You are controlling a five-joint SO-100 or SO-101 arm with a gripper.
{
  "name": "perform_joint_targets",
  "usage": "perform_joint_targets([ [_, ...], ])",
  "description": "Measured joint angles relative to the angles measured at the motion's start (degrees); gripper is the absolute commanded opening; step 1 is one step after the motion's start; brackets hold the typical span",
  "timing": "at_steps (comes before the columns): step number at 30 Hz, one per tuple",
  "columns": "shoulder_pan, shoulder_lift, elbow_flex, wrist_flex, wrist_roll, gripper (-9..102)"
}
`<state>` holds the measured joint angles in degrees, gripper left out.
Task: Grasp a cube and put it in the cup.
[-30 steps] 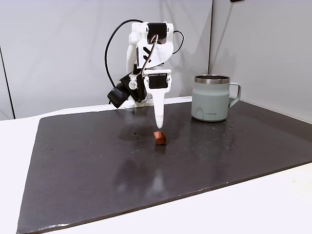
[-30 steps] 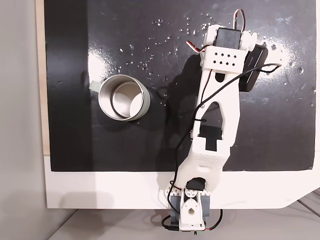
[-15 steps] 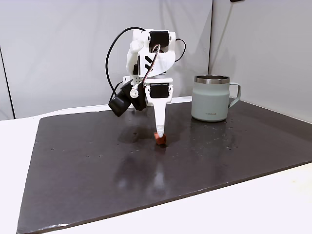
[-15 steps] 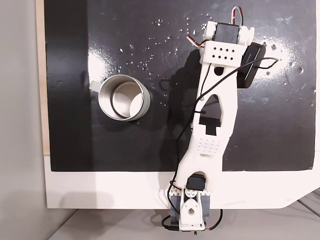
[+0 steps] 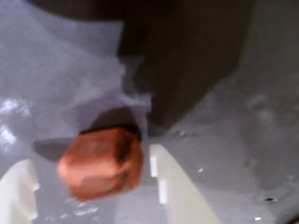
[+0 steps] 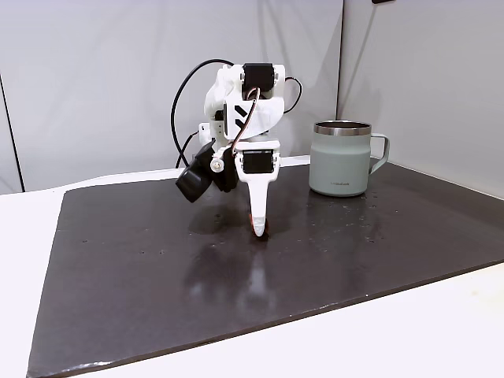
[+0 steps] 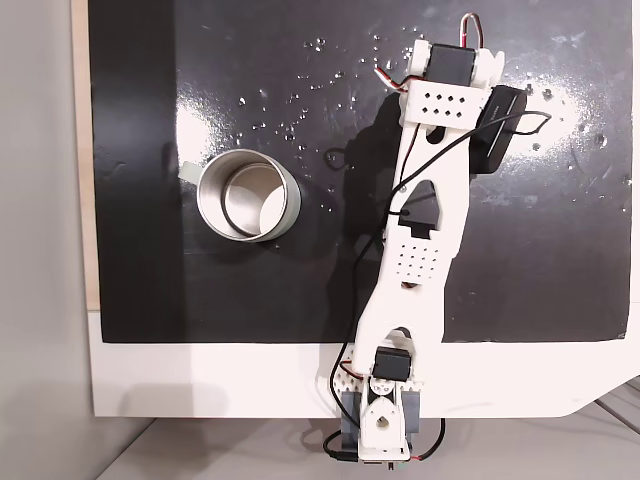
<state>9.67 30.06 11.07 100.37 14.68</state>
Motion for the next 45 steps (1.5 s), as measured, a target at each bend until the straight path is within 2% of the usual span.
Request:
perform_joint_targets([
  [10,0.0,-2.99,-3.16,0.53,0.0,24],
  [19,0.0,-3.25,-3.69,0.26,0.0,5],
  [34,0.26,-1.49,-3.25,1.05,0.18,4],
  [45,-1.14,15.56,5.54,1.76,0.79,4],
])
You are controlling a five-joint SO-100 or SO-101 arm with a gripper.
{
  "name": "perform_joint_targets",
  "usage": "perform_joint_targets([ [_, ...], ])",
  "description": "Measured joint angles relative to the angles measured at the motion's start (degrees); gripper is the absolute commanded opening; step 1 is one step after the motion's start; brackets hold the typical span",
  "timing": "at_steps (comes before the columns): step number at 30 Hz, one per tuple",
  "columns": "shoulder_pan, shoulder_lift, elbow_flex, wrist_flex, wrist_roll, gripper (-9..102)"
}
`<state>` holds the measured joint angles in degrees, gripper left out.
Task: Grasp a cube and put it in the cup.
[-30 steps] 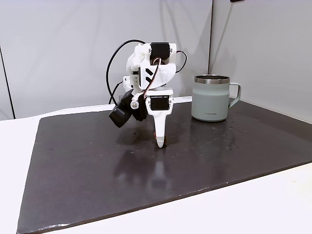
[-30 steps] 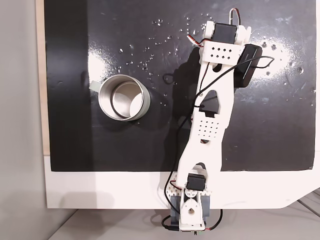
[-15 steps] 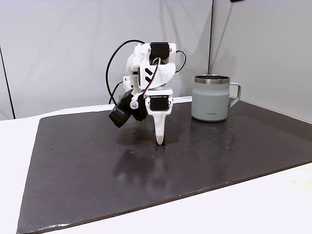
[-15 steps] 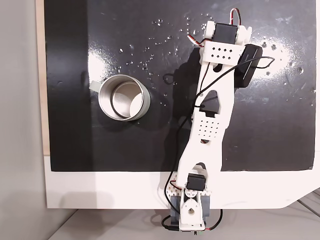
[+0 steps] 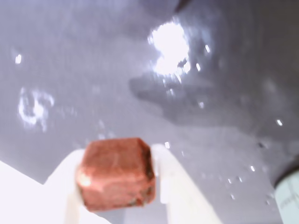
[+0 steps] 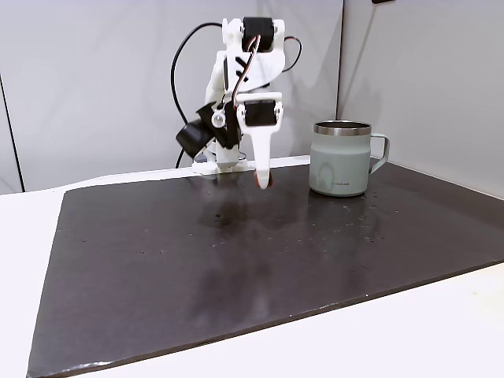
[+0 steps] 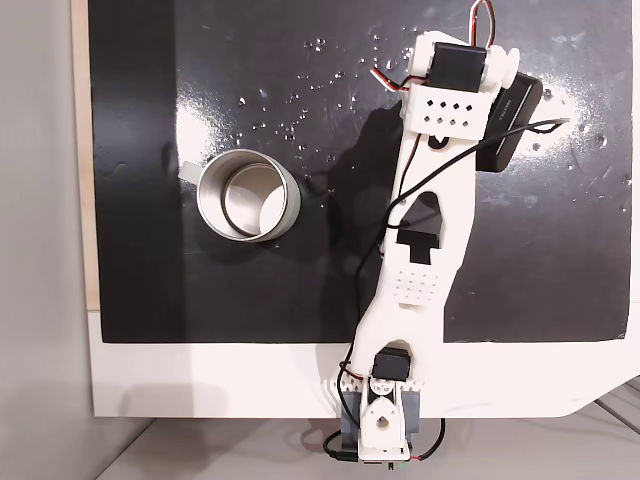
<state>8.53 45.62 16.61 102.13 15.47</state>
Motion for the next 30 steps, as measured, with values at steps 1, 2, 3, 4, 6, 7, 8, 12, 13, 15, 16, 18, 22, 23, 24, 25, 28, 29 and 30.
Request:
perform_joint_targets([
  [1,-0.26,1.76,1.05,0.0,0.0,4],
  [2,-0.35,3.6,2.02,0.0,0.0,4],
  [3,-0.35,5.45,2.99,0.09,0.0,4],
  [4,-0.35,7.38,4.04,0.09,0.0,4],
  [6,-0.09,11.25,5.98,0.09,0.0,4],
  [7,-0.09,13.36,7.12,0.09,0.0,4],
  [8,-0.09,15.29,8.17,0.09,0.0,4],
  [12,-0.26,23.03,12.83,0.09,0.0,4],
  [13,-0.18,24.87,13.89,0.0,0.0,4],
  [15,-0.09,28.21,15.91,-0.18,0.0,4],
  [16,-0.09,29.44,16.7,-0.18,-0.09,3],
  [18,-0.26,31.29,17.84,-0.18,-0.09,3],
  [22,-0.88,33.84,19.69,-0.18,-0.62,3],
  [23,-1.41,34.63,20.3,-0.18,-0.97,3],
  [24,-2.11,35.51,21.09,-0.18,-1.32,3],
  [25,-2.9,36.56,22.24,-0.26,-1.76,3],
  [28,-6.06,40.52,26.46,-1.49,-3.08,3],
  [29,-7.38,42.19,28.04,-1.85,-3.69,3],
  [30,-8.79,43.86,29.53,-2.2,-4.04,3],
])
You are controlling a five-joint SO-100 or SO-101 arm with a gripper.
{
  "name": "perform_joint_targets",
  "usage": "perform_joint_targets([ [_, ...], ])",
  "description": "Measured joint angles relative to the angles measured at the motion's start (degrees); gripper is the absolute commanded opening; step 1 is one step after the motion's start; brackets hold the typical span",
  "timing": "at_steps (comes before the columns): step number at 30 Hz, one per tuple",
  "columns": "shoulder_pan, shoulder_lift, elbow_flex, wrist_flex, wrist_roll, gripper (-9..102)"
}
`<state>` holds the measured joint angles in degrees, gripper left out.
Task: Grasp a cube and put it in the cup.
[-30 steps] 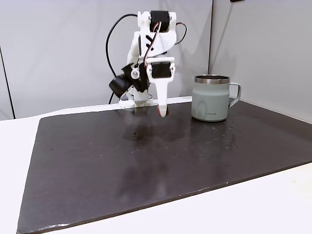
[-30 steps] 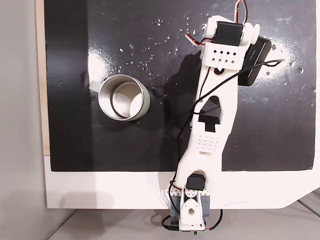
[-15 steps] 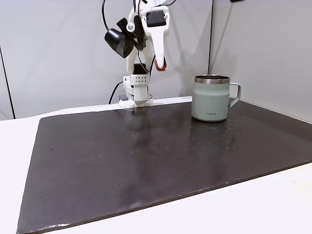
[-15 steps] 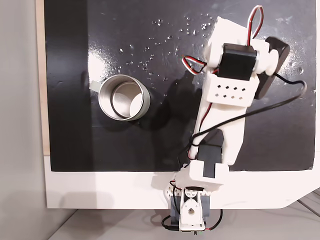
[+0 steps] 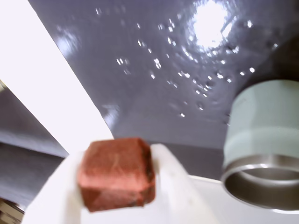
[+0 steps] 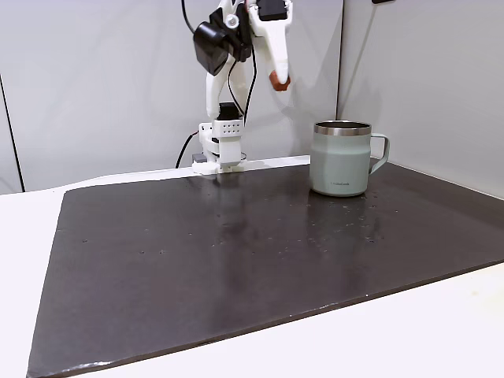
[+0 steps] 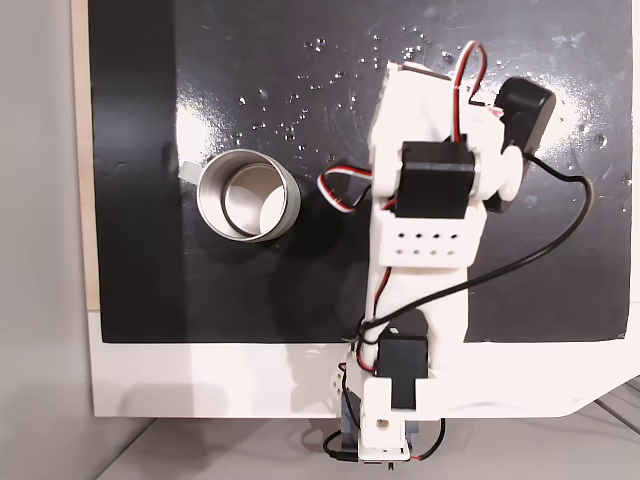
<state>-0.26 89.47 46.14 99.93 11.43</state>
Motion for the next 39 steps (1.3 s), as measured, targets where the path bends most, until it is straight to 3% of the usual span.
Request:
perform_joint_targets([
  [10,-15.21,13.36,15.38,-3.34,-5.45,3],
  [22,-28.65,14.41,22.5,-3.34,-13.45,3],
  [39,-31.9,10.63,26.02,-1.05,-16.88,7],
])
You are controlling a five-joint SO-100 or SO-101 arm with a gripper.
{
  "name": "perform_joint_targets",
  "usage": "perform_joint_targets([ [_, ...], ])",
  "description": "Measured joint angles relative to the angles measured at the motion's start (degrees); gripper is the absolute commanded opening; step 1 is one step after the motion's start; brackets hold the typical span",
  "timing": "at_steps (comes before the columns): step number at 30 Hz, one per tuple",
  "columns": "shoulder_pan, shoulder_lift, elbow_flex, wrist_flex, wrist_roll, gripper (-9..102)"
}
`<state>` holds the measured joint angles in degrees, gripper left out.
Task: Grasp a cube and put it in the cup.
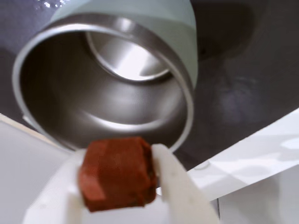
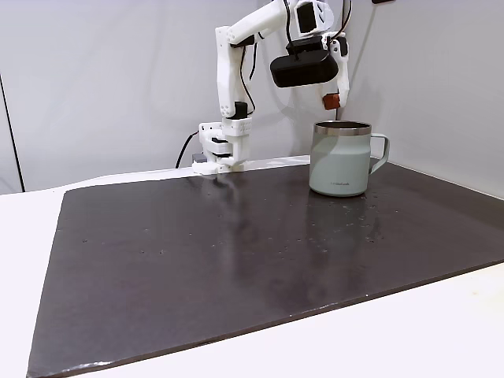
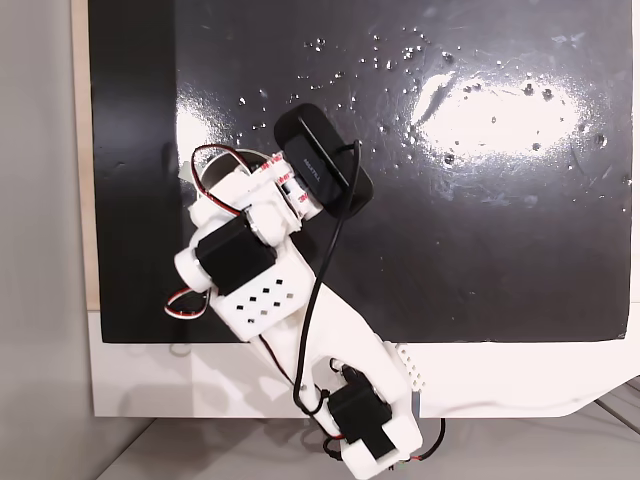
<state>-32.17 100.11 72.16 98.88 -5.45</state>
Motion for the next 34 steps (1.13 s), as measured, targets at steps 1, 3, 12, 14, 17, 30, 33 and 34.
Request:
perform_joint_targets([
  [1,-0.09,0.0,0.0,0.0,0.0,10],
  [3,-0.26,0.0,0.88,0.0,0.0,19],
  [12,-0.18,1.49,5.8,-1.93,0.09,24],
  [14,-0.18,1.76,5.8,-1.93,0.09,24],
  [17,-0.18,1.76,5.8,-2.02,0.09,24],
  [30,-0.18,1.76,5.36,-1.85,0.09,23],
  [33,-0.18,1.76,5.36,-1.85,0.09,23],
  [34,-0.18,1.76,5.36,-1.85,0.09,23],
])
